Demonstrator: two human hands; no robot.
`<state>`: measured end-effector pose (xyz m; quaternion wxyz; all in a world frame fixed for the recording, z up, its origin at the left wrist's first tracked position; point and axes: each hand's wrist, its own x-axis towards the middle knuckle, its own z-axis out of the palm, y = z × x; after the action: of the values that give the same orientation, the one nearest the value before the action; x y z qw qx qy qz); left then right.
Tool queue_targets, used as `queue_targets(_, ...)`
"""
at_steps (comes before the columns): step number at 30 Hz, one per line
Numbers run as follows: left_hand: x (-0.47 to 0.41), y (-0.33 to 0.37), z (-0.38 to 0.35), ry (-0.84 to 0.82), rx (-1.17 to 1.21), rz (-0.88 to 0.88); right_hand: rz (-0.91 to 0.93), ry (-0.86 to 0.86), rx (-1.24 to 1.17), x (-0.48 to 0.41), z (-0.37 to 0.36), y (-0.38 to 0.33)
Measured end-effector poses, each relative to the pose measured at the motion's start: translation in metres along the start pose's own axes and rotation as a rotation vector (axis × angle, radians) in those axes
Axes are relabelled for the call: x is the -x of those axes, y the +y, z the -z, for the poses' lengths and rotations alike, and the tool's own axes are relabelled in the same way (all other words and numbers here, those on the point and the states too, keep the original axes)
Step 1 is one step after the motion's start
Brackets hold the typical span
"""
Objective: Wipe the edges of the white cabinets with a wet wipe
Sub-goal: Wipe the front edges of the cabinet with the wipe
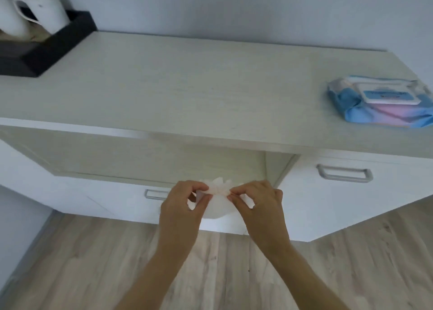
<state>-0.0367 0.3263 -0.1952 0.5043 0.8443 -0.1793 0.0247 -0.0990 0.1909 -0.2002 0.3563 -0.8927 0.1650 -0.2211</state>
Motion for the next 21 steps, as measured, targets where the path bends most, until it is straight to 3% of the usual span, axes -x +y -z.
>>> queue_targets(5, -0.011, -0.073, 0.074, -0.091, -0.056, 0.008, -0.048, -0.001, 0.031, 0.016, -0.090, -0.044)
queue_targets(11, -0.023, -0.150, 0.138, -0.311, -0.025, 0.040, -0.039, 0.072, 0.124, 0.033, -0.184, -0.080)
queue_targets(16, -0.035, -0.195, 0.140, -0.317, -0.073, -0.002, -0.002, 0.088, 0.179, 0.038, -0.222, -0.070)
queue_targets(21, -0.046, -0.234, 0.095, -0.193, -0.228, -0.067, -0.054, 0.118, 0.142, 0.029, -0.252, -0.027)
